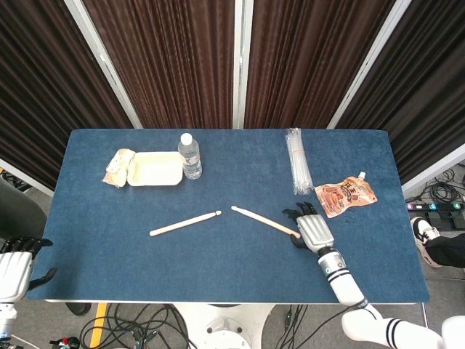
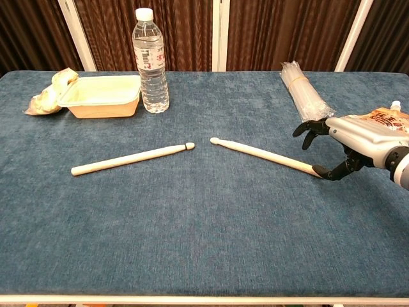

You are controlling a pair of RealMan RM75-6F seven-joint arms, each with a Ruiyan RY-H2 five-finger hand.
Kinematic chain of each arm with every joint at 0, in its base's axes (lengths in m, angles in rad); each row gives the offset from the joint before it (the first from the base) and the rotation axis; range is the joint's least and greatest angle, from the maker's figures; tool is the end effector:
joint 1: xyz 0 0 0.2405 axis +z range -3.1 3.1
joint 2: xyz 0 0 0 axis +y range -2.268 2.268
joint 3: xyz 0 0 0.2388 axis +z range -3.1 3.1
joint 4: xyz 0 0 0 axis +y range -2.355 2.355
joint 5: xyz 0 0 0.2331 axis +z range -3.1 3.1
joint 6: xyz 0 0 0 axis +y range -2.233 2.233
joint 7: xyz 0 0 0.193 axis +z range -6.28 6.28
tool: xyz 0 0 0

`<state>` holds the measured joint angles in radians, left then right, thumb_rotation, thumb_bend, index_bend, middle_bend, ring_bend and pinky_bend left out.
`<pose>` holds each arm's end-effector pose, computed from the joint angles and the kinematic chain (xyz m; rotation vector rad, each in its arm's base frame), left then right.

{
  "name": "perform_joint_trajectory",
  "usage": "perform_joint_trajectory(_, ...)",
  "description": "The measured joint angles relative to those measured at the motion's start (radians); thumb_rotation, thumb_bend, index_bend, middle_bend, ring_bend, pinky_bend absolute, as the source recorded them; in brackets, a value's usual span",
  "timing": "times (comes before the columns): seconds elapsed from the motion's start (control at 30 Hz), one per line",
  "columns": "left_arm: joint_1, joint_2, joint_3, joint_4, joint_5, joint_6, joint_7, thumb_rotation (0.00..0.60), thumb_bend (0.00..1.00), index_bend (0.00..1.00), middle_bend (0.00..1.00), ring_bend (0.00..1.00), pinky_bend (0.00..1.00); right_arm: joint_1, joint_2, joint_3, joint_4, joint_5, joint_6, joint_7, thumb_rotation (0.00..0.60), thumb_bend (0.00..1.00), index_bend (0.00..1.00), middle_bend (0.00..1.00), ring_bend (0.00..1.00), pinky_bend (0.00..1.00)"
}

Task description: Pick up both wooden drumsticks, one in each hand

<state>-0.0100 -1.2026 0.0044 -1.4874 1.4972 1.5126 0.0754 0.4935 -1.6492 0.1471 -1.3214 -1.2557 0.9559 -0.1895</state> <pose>-0.3405 0.1945 0.1120 -1.3913 -0.8798 -0.7429 -0.2129 -0.3364 -0.0839 1.7514 -1.1526 0.8501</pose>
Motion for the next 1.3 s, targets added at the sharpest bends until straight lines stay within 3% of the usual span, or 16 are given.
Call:
perform_joint_trajectory(0.27,0.004,0.003,0.004,0.001,-0.004,-0.006,-0.007,0.600,0.18,0.36,0.35,0.24,0.19,0.020,-0.047,0.006,0.037,0.024,0.007,-0.027,0.600,0.33,0.37,0.37,0.14,0.00)
perform_joint_trajectory(0.57,-0.002,0.008,0.003,0.001,-0.003,-0.018,-0.008,0.600,0.18,0.36,0.35,0.24,0.19,0.030,-0.085,0.007,0.066,0.029,0.041,-0.080,0.600,0.32,0.39,0.42,0.19,0.00)
perform_joint_trajectory(0.67,-0.002,0.010,0.003,0.001,-0.004,-0.018,-0.011,0.600,0.18,0.36,0.35,0.24,0.19,0.034,-0.103,0.009,0.073,0.028,0.061,-0.110,0.600,0.28,0.40,0.44,0.21,0.00)
perform_joint_trajectory(0.83,0.000,0.012,0.006,-0.001,-0.004,-0.021,-0.014,0.600,0.18,0.36,0.35,0.24,0.19,0.038,-0.126,0.007,0.083,0.025,0.092,-0.167,0.600,0.13,0.40,0.44,0.21,0.00)
perform_joint_trajectory(0.93,0.001,0.013,0.007,-0.003,-0.006,-0.023,-0.015,0.600,0.18,0.36,0.35,0.24,0.19,0.037,-0.148,0.001,0.107,0.026,0.107,-0.200,0.600,0.11,0.40,0.44,0.21,0.00)
perform_joint_trajectory(1.07,0.003,0.013,0.008,0.008,-0.007,-0.025,-0.029,0.600,0.18,0.36,0.35,0.24,0.19,0.037,-0.160,-0.001,0.131,0.033,0.111,-0.211,0.600,0.12,0.40,0.44,0.21,0.00)
perform_joint_trajectory(1.3,0.000,0.009,0.008,0.017,-0.002,-0.028,-0.035,0.600,0.18,0.36,0.35,0.24,0.19,0.042,-0.165,0.012,0.168,0.050,0.112,-0.234,0.600,0.25,0.40,0.44,0.21,0.00)
